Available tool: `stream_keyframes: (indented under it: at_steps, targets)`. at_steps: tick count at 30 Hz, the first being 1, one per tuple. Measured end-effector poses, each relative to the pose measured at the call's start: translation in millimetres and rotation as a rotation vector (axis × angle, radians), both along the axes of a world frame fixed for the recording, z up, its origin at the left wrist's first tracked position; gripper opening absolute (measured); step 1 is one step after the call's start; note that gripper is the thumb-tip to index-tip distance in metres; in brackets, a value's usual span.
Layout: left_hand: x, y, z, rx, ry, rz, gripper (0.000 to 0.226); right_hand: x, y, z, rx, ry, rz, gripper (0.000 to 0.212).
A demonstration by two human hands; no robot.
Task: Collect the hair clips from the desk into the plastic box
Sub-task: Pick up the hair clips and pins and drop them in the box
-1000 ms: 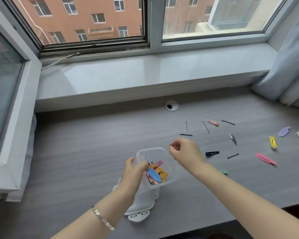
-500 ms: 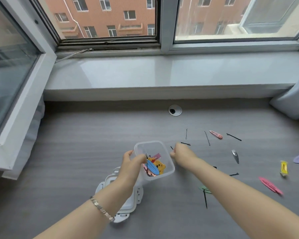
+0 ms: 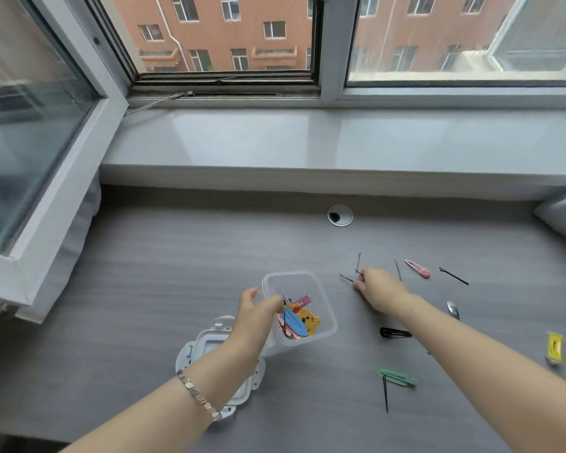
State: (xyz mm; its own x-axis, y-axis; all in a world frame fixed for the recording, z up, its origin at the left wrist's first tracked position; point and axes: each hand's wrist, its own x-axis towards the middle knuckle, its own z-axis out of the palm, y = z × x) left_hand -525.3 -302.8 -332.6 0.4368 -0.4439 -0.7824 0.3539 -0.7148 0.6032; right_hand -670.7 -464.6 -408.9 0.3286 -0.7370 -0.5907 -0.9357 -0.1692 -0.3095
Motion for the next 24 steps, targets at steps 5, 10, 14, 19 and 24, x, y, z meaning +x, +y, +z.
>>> stream_keyframes:
  at_steps: [5,10,14,19,24]
  targets:
    - [2,-4,-3,0.011,0.02,-0.027,0.06,28,36,54,-0.027,-0.307,0.135,0.023]
    - [4,-10,-8,0.004,0.027,-0.04,0.062,36,33,71,-0.049,-0.357,0.18,0.024]
    - [4,-13,-8,-0.01,0.039,-0.03,0.057,30,-9,35,-0.206,-0.246,-0.238,0.018]
    - [4,-16,-9,-0.011,0.046,-0.05,0.055,40,-18,2,-0.185,-0.079,-0.326,0.025]
    - [9,-19,-7,0.013,0.033,-0.072,0.061,41,-19,-14,-0.208,-0.016,-0.332,0.029]
